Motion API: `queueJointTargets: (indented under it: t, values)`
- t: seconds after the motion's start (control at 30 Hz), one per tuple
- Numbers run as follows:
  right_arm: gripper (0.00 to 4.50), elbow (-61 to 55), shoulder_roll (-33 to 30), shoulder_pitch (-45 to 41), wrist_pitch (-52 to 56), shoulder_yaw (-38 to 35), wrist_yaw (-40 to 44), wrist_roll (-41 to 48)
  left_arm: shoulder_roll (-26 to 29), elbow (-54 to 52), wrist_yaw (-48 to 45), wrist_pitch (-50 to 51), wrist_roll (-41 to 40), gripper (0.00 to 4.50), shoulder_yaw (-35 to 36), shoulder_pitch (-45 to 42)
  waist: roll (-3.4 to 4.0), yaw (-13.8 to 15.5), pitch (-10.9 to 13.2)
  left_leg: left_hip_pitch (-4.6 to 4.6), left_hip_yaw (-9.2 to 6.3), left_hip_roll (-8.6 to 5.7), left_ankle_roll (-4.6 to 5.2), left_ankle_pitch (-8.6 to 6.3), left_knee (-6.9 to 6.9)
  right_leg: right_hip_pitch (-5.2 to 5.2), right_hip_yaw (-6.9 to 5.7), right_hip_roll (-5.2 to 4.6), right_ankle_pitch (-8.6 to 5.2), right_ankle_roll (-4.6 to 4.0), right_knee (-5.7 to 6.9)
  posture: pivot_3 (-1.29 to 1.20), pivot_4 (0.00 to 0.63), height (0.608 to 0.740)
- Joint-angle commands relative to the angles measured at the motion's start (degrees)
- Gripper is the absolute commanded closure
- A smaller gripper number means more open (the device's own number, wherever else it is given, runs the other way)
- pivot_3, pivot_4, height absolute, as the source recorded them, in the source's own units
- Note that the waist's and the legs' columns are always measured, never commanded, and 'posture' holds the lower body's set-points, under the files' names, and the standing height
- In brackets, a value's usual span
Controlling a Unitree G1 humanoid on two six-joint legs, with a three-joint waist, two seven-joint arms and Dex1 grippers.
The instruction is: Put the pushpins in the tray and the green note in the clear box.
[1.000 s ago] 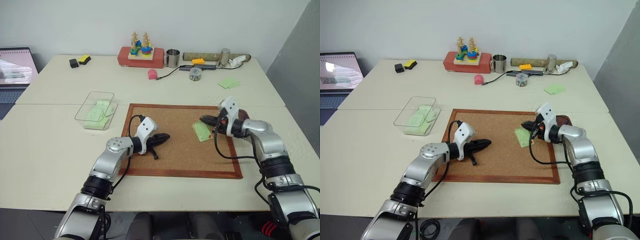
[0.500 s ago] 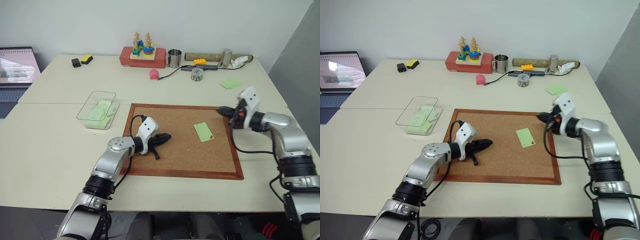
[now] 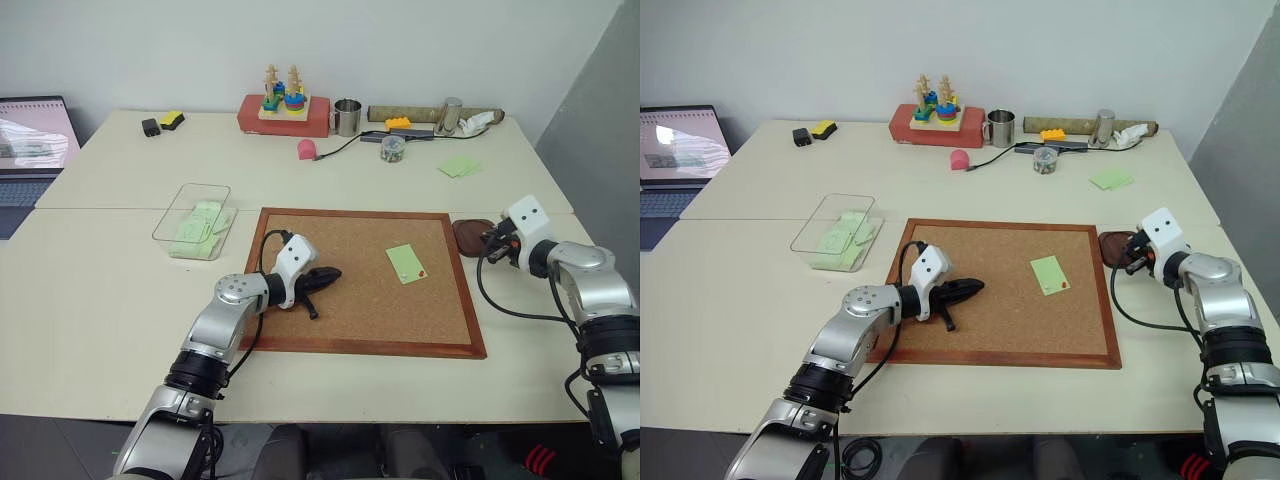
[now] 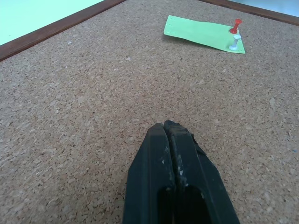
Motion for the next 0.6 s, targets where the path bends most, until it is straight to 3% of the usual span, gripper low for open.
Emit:
queueJointTargets:
  t: [0.03, 0.33, 0.43, 0.6]
  values:
    - [3.07, 0.6, 0.1, -2.3, -2.9, -0.9, -1.4, -0.7, 0.3, 1.1, -0.2, 0.9, 1.5, 4.5, -1.4, 1.1, 0.0, 0.0, 0.0, 0.0, 0.0, 0.0, 0.0, 0.0, 0.0, 0.0, 0.0, 0.0, 0.0, 0.0, 0.0, 0.0, 0.15, 0.74]
    - [1.22, -8.3, -1.4, -1.0, 0.0, -4.9, -0.4, 2.6, 0.8, 0.6, -0.2, 1.1, 1.5, 4.5, -1.1, 1.6, 0.01, 0.0, 0.0, 0.0, -0.01, 0.0, 0.0, 0.0, -0.01, 0.0, 0.0, 0.0, 0.0, 0.0, 0.0, 0.0, 0.15, 0.74]
    - [1.16, -17.8, -2.9, 2.5, 4.3, -7.5, 3.8, 7.6, 0.9, 0.8, -0.4, 1.0, 1.5, 4.5, -1.1, 1.5, 0.01, 0.0, 0.0, 0.0, -0.03, 0.0, 0.0, 0.0, -0.01, 0.01, -0.02, 0.0, 0.0, 0.0, 0.0, 0.0, 0.15, 0.74]
    - [1.16, -32.6, -4.6, 13.2, 7.2, -4.9, 11.4, 11.8, 0.9, 0.9, -0.5, 0.9, 1.6, 4.5, -1.3, 1.6, 0.02, 0.1, 0.0, -0.01, -0.11, 0.02, 0.01, -0.01, -0.06, 0.02, -0.08, 0.01, -0.01, 0.02, -0.02, 0.0, 0.15, 0.74]
